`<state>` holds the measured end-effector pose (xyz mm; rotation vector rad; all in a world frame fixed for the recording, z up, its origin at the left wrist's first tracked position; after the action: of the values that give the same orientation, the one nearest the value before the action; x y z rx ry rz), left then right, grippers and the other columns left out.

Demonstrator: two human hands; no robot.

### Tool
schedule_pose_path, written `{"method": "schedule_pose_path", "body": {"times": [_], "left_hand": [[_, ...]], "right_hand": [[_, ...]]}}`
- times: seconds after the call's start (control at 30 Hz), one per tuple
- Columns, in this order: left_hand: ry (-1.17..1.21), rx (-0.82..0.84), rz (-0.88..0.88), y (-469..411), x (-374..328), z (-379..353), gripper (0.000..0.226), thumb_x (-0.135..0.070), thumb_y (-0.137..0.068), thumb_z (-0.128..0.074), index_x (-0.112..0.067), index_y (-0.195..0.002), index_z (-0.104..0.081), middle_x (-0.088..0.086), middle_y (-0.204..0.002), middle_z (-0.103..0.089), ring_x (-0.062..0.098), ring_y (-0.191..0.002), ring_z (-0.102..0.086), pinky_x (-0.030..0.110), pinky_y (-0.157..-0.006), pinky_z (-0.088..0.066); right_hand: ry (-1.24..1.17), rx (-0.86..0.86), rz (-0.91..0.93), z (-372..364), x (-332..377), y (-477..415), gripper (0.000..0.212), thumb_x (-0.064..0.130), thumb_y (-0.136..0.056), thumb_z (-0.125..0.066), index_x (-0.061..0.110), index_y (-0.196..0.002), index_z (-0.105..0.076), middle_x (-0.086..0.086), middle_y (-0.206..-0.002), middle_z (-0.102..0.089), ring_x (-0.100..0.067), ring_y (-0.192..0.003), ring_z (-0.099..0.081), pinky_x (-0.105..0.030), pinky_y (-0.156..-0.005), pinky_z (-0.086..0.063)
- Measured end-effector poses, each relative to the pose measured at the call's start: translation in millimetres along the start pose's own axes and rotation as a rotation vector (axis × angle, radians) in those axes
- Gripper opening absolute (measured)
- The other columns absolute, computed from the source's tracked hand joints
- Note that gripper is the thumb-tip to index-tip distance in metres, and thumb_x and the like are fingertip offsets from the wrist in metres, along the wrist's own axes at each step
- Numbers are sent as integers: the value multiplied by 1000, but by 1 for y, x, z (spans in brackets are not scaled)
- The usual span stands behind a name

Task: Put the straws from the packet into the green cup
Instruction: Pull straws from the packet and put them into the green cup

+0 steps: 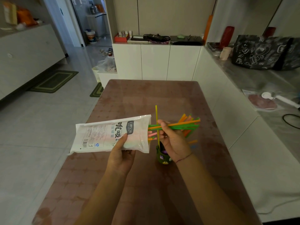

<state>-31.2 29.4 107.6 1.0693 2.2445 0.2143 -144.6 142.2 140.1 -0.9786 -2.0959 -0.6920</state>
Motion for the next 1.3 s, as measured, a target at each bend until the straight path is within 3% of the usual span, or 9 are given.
{"method": "schedule_pose_path", "body": {"times": [0.17, 0.43, 0.53, 0.63, 0.7, 0.77, 0.87, 1.2, 1.3], "left_hand": [[-10, -33, -45, -8, -12, 13, 34, 1, -86, -59, -21, -112, -58, 0, -96, -76, 15, -89, -72, 35, -75, -59], [-6, -91, -55, -18, -23, 32, 49, 0, -86, -61, -20, -130, -52, 1, -112, -70, 18, -101, -68, 35, -78, -58], [-6, -84, -45, -20, -20, 33, 44, 0, -86, -61, -20, -125, -53, 1, -109, -71, 17, -94, -71, 33, -75, -60], [-17, -82, -31, -21, -15, 32, 43, 0, -87, -60, -20, -124, -53, 1, -110, -70, 18, -99, -68, 33, -76, -59], [-26, -67, -27, -21, -13, 31, 41, 0, -87, -60, -20, -122, -54, 1, -110, -70, 17, -98, -68, 32, -74, -60], [-30, -64, -31, -22, -13, 30, 41, 0, -87, -59, -21, -122, -54, 1, -110, -69, 17, -98, -68, 31, -73, -60], [-30, -68, -40, -24, -14, 32, 42, 0, -86, -60, -21, -122, -53, 1, -110, -69, 18, -101, -66, 33, -77, -58], [-22, -81, -35, -28, -12, 30, 44, 1, -86, -61, -20, -123, -53, 1, -108, -71, 17, -97, -69, 31, -70, -61], [-21, -93, -26, -28, -11, 28, 47, 0, -85, -62, -19, -127, -53, 0, -103, -73, 15, -86, -73, 31, -67, -61]], "right_hand": [[187, -118, 128, 11, 25, -2, 17, 5, -90, -53, 6, -78, -66, -1, -59, -55, -3, -46, -51, -14, -48, -44], [570, -272, 295, 53, 71, -12, 18, 11, -86, -61, 11, -69, -66, 2, -42, -61, -5, -42, -57, -19, -48, -51], [861, -329, 339, 63, 73, -17, 14, 17, -84, -64, 9, -73, -68, -5, -53, -63, -9, -45, -61, -36, -62, -55], [1100, -318, 333, 63, 65, -23, 13, 17, -82, -66, 8, -74, -69, -17, -61, -67, -8, -46, -61, -40, -67, -55], [1217, -314, 334, 61, 60, -26, 16, 16, -80, -68, 0, -78, -70, -22, -73, -70, -26, -66, -68, -43, -71, -55], [1264, -306, 324, 60, 59, -28, 21, 15, -77, -70, -4, -84, -71, -26, -84, -71, -35, -82, -68, -45, -76, -53], [1262, -292, 318, 59, 63, -30, 23, 15, -74, -73, -3, -87, -70, -25, -89, -71, -34, -86, -67, -44, -78, -52], [1223, -294, 488, 56, 78, -27, 4, 13, -77, -69, 13, -81, -69, 2, -67, -59, -6, -61, -52, -9, -54, -40], [1327, -278, 505, 54, 72, -31, 4, 11, -78, -67, 9, -81, -69, -3, -73, -62, -17, -68, -56, -22, -63, -42]]}}
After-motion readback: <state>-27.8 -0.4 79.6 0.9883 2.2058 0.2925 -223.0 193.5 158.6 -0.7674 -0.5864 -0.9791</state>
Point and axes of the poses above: each hand's wrist, its own y-axis away from the middle knuckle, its own z-axis out of the back of the hand, x = y × z, the point moved 1 cm from there along -y, towards the middle knuckle
